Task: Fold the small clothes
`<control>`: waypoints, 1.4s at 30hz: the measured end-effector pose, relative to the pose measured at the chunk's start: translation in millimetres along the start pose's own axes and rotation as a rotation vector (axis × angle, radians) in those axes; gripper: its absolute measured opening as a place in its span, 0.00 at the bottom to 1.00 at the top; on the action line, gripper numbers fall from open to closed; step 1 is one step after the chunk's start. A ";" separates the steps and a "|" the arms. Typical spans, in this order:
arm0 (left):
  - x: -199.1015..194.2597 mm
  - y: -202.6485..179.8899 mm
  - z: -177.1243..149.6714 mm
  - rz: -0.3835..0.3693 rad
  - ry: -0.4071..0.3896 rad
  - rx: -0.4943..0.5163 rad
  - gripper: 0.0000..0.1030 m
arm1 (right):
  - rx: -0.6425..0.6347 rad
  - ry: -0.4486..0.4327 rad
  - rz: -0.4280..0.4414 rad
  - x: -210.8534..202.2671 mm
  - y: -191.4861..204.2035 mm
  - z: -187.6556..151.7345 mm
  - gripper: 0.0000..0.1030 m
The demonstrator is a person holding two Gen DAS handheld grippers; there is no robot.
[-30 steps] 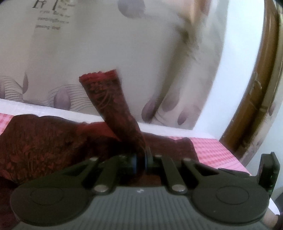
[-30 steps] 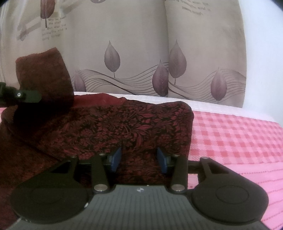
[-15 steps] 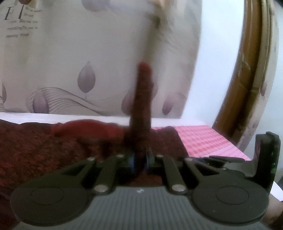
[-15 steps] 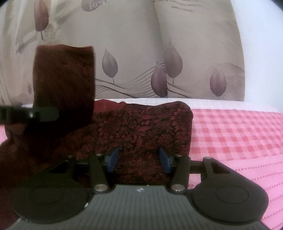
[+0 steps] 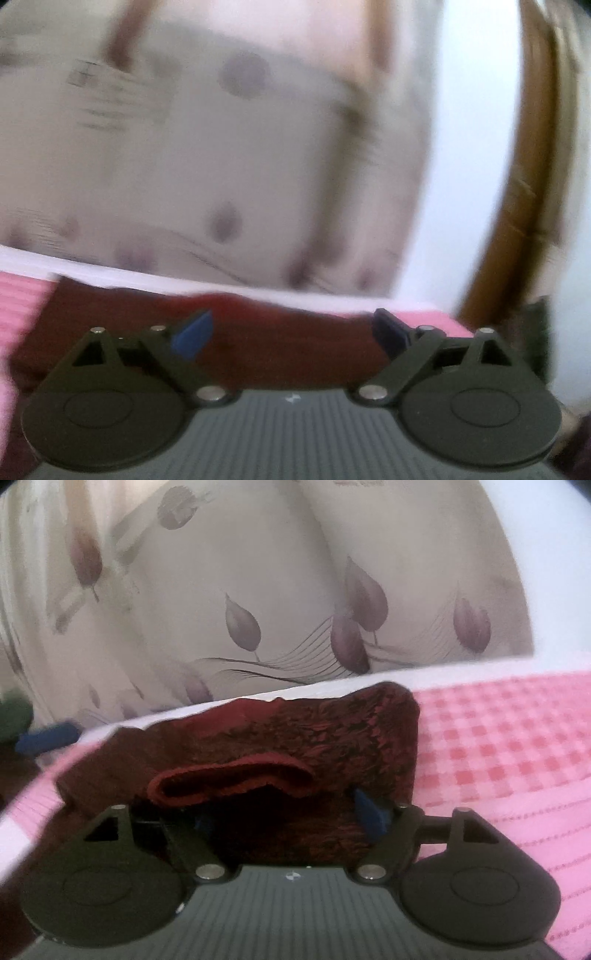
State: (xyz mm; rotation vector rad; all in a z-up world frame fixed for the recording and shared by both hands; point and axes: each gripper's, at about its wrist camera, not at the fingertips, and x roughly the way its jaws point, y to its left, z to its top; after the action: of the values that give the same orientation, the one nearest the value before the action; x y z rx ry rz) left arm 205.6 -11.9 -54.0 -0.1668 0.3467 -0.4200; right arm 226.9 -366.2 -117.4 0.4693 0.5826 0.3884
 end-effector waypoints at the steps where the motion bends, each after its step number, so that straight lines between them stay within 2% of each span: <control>1: -6.3 14.3 -1.7 0.032 -0.014 -0.020 0.92 | 0.064 0.014 0.049 -3.7 -8.3 5.2 0.76; 4: -15.1 66.7 -11.1 0.097 -0.003 -0.175 0.92 | 0.233 0.025 0.179 -14.2 -28.8 16.5 0.80; 7: -14.9 104.6 -25.4 0.081 0.017 -0.348 0.92 | 0.409 0.040 0.303 -15.6 -46.0 23.4 0.82; 9: -14.6 113.0 -35.1 0.083 0.010 -0.387 0.92 | 0.476 0.066 0.334 -10.8 -48.7 25.3 0.82; 11: -14.9 111.4 -42.8 0.074 -0.009 -0.358 0.92 | 0.479 0.085 0.317 -6.7 -43.8 26.6 0.82; 13: -11.2 104.0 -52.4 0.078 -0.012 -0.275 0.92 | 0.475 0.102 0.307 -1.4 -35.5 27.0 0.82; 14: -9.7 99.8 -54.6 0.087 0.007 -0.252 0.92 | 0.468 0.103 0.281 -0.1 -32.1 27.5 0.77; 15: -7.1 97.0 -53.1 0.081 0.028 -0.241 0.92 | 0.444 0.105 0.261 2.9 -27.9 28.9 0.60; 17: -7.2 92.8 -52.3 0.058 0.011 -0.214 0.92 | 0.369 0.136 0.207 10.2 -17.7 30.5 0.34; 19: -8.0 93.6 -52.6 0.064 0.011 -0.221 0.92 | 0.325 0.149 0.150 16.1 -13.7 29.9 0.30; 20: -7.6 96.5 -53.3 0.069 0.010 -0.241 0.92 | 0.306 0.137 0.144 16.1 -12.2 30.1 0.19; 24: -12.0 111.5 -58.6 0.091 -0.034 -0.359 0.92 | 0.194 -0.001 0.085 -0.4 4.0 43.4 0.13; 28: -10.6 120.0 -60.3 0.110 -0.020 -0.419 0.92 | 0.093 -0.141 0.043 -19.4 13.8 68.8 0.12; 31: -11.5 120.9 -60.0 0.116 -0.024 -0.423 0.92 | 0.100 -0.114 0.050 -9.3 6.1 74.2 0.12; 35: -13.4 119.5 -61.2 0.136 -0.029 -0.422 0.92 | 0.092 -0.029 -0.041 17.7 -7.9 56.1 0.12; 38: -14.9 122.4 -62.2 0.180 -0.049 -0.443 0.92 | 0.214 -0.031 -0.027 21.8 -31.0 40.5 0.12; 42: -15.7 131.2 -63.1 0.211 -0.066 -0.493 0.92 | 0.244 -0.039 -0.032 26.9 -40.5 32.2 0.09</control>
State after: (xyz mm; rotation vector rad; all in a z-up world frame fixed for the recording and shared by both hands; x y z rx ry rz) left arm 217.9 107.4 -138.0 -0.6177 0.3944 -0.1131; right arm 275.6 -396.8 -126.4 0.6994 0.6021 0.2778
